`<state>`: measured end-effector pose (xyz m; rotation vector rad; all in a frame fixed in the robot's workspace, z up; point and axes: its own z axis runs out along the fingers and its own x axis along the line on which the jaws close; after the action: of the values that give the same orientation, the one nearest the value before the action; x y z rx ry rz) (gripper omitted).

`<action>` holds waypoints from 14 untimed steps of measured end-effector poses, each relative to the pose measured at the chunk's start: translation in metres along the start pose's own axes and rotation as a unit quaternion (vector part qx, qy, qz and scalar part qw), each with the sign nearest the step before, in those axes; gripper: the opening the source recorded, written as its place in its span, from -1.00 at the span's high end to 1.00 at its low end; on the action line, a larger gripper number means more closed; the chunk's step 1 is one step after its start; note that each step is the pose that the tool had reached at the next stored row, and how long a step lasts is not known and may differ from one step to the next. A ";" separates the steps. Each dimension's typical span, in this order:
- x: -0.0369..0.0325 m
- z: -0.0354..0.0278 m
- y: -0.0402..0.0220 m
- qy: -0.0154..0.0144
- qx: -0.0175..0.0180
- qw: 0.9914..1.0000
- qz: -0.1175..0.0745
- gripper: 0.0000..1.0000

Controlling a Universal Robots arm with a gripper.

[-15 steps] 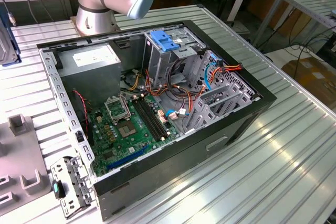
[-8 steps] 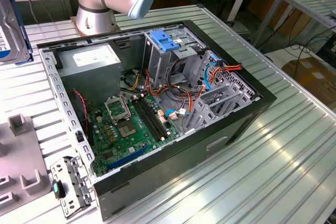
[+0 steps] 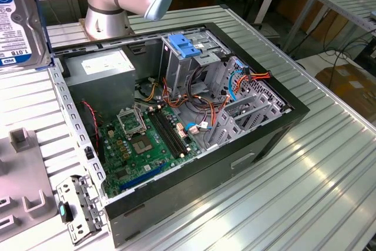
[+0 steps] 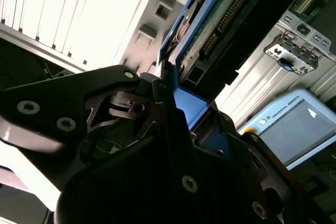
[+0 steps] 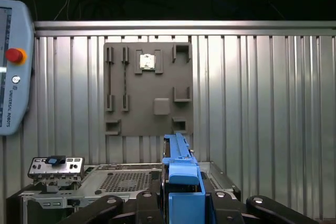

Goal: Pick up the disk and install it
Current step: 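Pick up the disk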

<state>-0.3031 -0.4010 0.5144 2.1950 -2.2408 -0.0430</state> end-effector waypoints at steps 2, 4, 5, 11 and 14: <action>0.0004 -0.0003 -0.0118 0.000 0.000 1.000 0.000 0.26; 0.0005 -0.0005 -0.0203 0.000 0.000 1.000 0.000 0.26; 0.0006 -0.0006 -0.0228 0.000 0.000 1.000 0.000 0.26; 0.0009 -0.0008 -0.0385 0.000 0.000 1.000 0.000 0.26; 0.0011 -0.0011 -0.0484 0.000 0.000 1.000 0.000 0.26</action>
<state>-0.2548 -0.4031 0.5144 2.1948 -2.2404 -0.0437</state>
